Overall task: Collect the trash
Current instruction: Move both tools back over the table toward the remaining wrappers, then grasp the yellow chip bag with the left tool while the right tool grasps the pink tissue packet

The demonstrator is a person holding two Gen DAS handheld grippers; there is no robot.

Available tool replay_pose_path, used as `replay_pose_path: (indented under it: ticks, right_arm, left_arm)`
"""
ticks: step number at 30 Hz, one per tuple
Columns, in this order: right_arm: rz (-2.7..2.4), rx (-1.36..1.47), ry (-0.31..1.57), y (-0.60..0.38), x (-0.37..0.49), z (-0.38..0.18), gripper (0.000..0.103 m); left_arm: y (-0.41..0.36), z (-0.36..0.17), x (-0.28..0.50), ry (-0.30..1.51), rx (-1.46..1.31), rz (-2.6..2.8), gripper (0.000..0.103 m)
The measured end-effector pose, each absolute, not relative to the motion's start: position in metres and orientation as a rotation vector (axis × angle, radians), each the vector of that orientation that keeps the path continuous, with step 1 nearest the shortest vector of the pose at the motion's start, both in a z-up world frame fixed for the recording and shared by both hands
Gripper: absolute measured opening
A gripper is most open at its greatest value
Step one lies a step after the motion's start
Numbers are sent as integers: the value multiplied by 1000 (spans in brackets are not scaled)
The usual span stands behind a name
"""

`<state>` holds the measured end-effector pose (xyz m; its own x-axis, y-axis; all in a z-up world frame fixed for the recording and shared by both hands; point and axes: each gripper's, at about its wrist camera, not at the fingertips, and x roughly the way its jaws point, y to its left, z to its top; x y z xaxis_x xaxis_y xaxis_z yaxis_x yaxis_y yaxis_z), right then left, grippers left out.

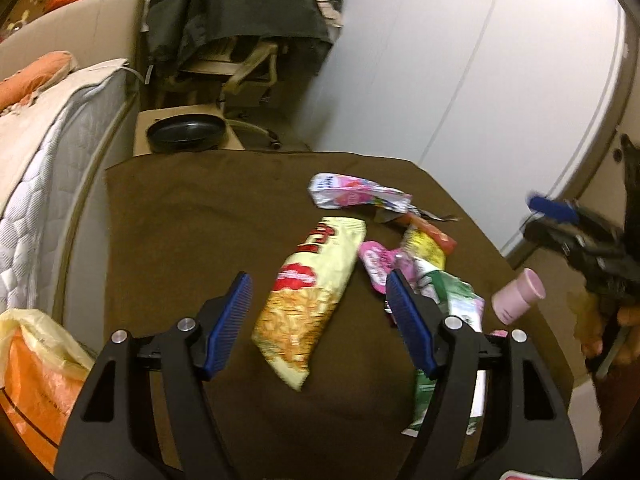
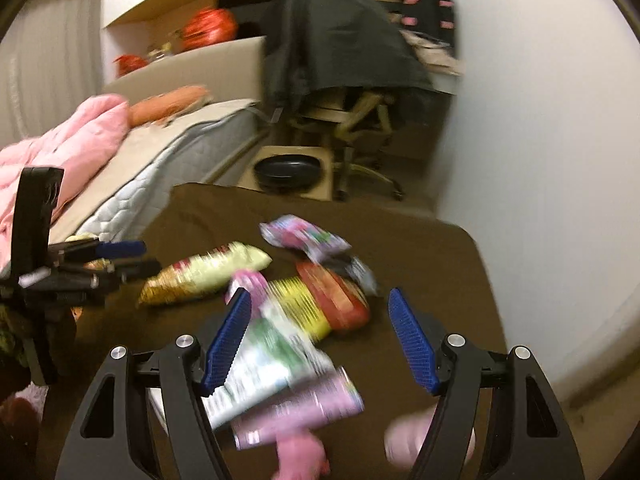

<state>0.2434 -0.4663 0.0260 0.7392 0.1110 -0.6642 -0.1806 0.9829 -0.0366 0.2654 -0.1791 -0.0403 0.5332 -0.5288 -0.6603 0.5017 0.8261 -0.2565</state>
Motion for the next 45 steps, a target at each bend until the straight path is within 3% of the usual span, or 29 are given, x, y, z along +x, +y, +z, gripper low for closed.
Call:
replay_pose_path:
  ticks: [5, 12, 14, 19, 22, 37, 45]
  right_arm:
    - [287, -232, 829, -430, 333, 3, 66]
    - [274, -313, 1005, -422, 406, -50, 56]
    - [290, -305, 1047, -424, 410, -59, 35]
    - [297, -234, 1060, -436, 396, -55, 19]
    - [258, -185, 1027, -449, 375, -44, 15]
    - [122, -5, 816, -499, 229, 6, 14]
    - [66, 96, 757, -502, 159, -7, 14]
  left_arm:
    - [-164, -40, 271, 805, -49, -604, 66]
    - [-155, -43, 277, 814, -33, -602, 66]
    - [-155, -44, 278, 820, -36, -613, 66]
    - [-159, -47, 283, 829, -60, -643, 66]
    - [-164, -51, 284, 848, -66, -662, 66]
    - [-203, -66, 299, 921, 0, -644, 66]
    - [-221, -76, 310, 1040, 40, -625, 41]
